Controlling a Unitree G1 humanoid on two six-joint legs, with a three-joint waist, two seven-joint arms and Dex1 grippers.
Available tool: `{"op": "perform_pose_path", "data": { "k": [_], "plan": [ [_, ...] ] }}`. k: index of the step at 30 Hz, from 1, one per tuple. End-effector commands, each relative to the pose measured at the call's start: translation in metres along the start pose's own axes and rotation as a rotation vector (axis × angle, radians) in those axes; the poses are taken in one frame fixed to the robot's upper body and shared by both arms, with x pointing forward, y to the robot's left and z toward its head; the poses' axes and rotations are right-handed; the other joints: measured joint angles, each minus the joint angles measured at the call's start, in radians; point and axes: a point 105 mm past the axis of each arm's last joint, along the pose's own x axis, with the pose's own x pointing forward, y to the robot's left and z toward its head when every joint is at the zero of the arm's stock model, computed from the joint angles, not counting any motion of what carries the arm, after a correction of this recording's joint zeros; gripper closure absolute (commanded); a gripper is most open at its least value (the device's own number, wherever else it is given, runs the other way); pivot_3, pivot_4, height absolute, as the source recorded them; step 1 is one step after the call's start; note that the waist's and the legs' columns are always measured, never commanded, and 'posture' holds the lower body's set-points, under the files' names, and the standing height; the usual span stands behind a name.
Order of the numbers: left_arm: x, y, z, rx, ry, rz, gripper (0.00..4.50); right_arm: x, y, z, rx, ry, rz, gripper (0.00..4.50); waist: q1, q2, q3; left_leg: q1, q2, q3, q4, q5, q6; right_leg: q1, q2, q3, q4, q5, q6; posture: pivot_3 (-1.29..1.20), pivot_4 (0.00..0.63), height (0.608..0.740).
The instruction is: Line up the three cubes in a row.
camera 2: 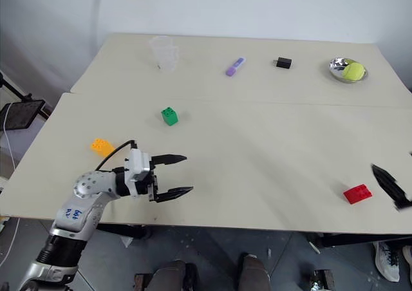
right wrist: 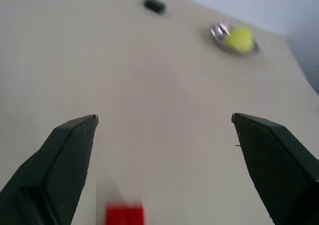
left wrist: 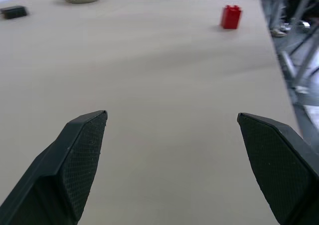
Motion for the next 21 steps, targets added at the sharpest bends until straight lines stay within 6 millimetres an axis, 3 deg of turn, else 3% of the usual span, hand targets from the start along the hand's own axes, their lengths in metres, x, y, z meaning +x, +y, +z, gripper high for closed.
{"op": "perform_pose_path", "data": {
  "k": [1, 5, 10, 13, 21],
  "plan": [
    [0.004, 0.001, 0.002, 0.022, -0.008, -0.016, 0.04, -0.026, -0.004, -0.019, 0.057, 0.104, 0.038, 0.00, -0.003, 0.000, 0.000, 0.000, 0.000, 0.000, 0.001, 0.000, 0.000, 0.001, 0.000, 0.000, 0.000, 0.000, 0.000, 0.00, 0.150, 0.740],
    [0.007, -0.004, 0.004, -0.003, -0.025, -0.045, 0.04, -0.029, 0.001, -0.034, 0.076, 0.195, 0.114, 0.00, -0.021, 0.000, 0.000, 0.001, 0.000, 0.000, 0.002, 0.000, 0.002, 0.001, -0.001, 0.004, -0.003, 0.000, 0.000, 0.00, 0.150, 0.740],
    [0.010, -0.012, 0.008, -0.025, -0.051, -0.067, 0.04, 0.000, 0.017, -0.020, 0.066, 0.225, 0.238, 0.00, -0.027, 0.002, -0.001, 0.005, 0.000, -0.001, 0.002, 0.000, 0.003, 0.000, -0.001, 0.009, -0.002, 0.001, 0.000, 0.00, 0.150, 0.740],
    [0.011, -0.013, 0.009, -0.037, -0.064, -0.057, 0.04, 0.013, 0.022, -0.022, 0.025, 0.310, 0.266, 0.00, -0.020, 0.003, -0.002, 0.005, 0.000, -0.002, 0.002, 0.000, 0.003, -0.001, -0.001, 0.010, 0.000, 0.001, 0.000, 0.00, 0.150, 0.740],
    [0.012, -0.020, 0.010, -0.032, -0.054, -0.060, 0.04, 0.052, 0.005, -0.048, -0.045, 0.430, 0.219, 0.00, -0.005, 0.003, -0.002, 0.001, -0.001, 0.000, 0.004, 0.000, 0.003, -0.001, -0.002, 0.006, 0.003, 0.002, 0.001, 0.00, 0.150, 0.740]
  ]
}}
